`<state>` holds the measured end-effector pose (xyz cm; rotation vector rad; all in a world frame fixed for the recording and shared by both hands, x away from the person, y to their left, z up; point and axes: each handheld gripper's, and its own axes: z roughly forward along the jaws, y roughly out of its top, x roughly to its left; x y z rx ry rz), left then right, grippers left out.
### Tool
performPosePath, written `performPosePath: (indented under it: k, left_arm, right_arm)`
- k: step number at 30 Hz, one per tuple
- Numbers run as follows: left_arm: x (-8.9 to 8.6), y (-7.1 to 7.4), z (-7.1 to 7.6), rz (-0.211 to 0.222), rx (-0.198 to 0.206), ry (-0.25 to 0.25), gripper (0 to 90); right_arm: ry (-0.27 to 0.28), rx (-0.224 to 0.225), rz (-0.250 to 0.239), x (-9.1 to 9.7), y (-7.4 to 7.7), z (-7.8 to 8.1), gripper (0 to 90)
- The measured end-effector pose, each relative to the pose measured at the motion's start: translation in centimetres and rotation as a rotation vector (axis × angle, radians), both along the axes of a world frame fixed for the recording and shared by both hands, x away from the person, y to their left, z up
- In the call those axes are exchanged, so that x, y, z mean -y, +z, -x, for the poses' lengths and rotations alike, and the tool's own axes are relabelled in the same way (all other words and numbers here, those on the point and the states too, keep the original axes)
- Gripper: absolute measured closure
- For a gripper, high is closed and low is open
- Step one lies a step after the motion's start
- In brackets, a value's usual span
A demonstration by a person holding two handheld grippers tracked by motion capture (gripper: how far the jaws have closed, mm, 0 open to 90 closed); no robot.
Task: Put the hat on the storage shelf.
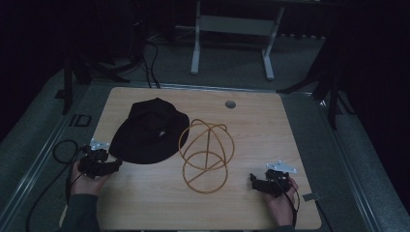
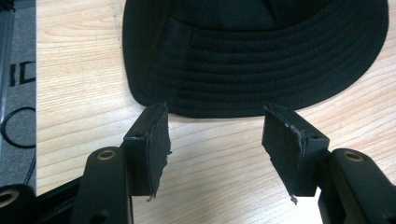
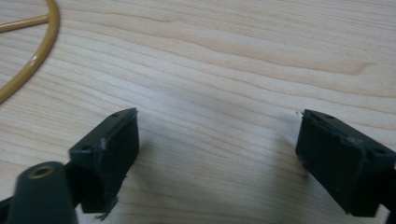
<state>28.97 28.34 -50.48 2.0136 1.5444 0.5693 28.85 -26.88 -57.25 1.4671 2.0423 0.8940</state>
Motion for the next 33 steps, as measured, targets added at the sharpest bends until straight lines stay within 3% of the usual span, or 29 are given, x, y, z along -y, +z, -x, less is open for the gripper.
performPosePath:
  k: [17,24,33]
  left_arm:
    - [0.0,0.7,-0.1,0.01,-0.03,-0.016,45.4]
    - [-0.5,1.4,-0.4,0.003,-0.044,-0.016,41.1]
    - [-0.3,2.4,-1.2,-0.009,-0.069,-0.058,42.5]
  right_arm:
    - [0.004,0.003,-0.001,-0.1,0.0,0.1,14.7]
    - [0.008,0.004,0.0,-0.1,0.0,0.1,14.7]
    - [0.012,0.003,-0.002,-0.2,0.0,0.1,14.7]
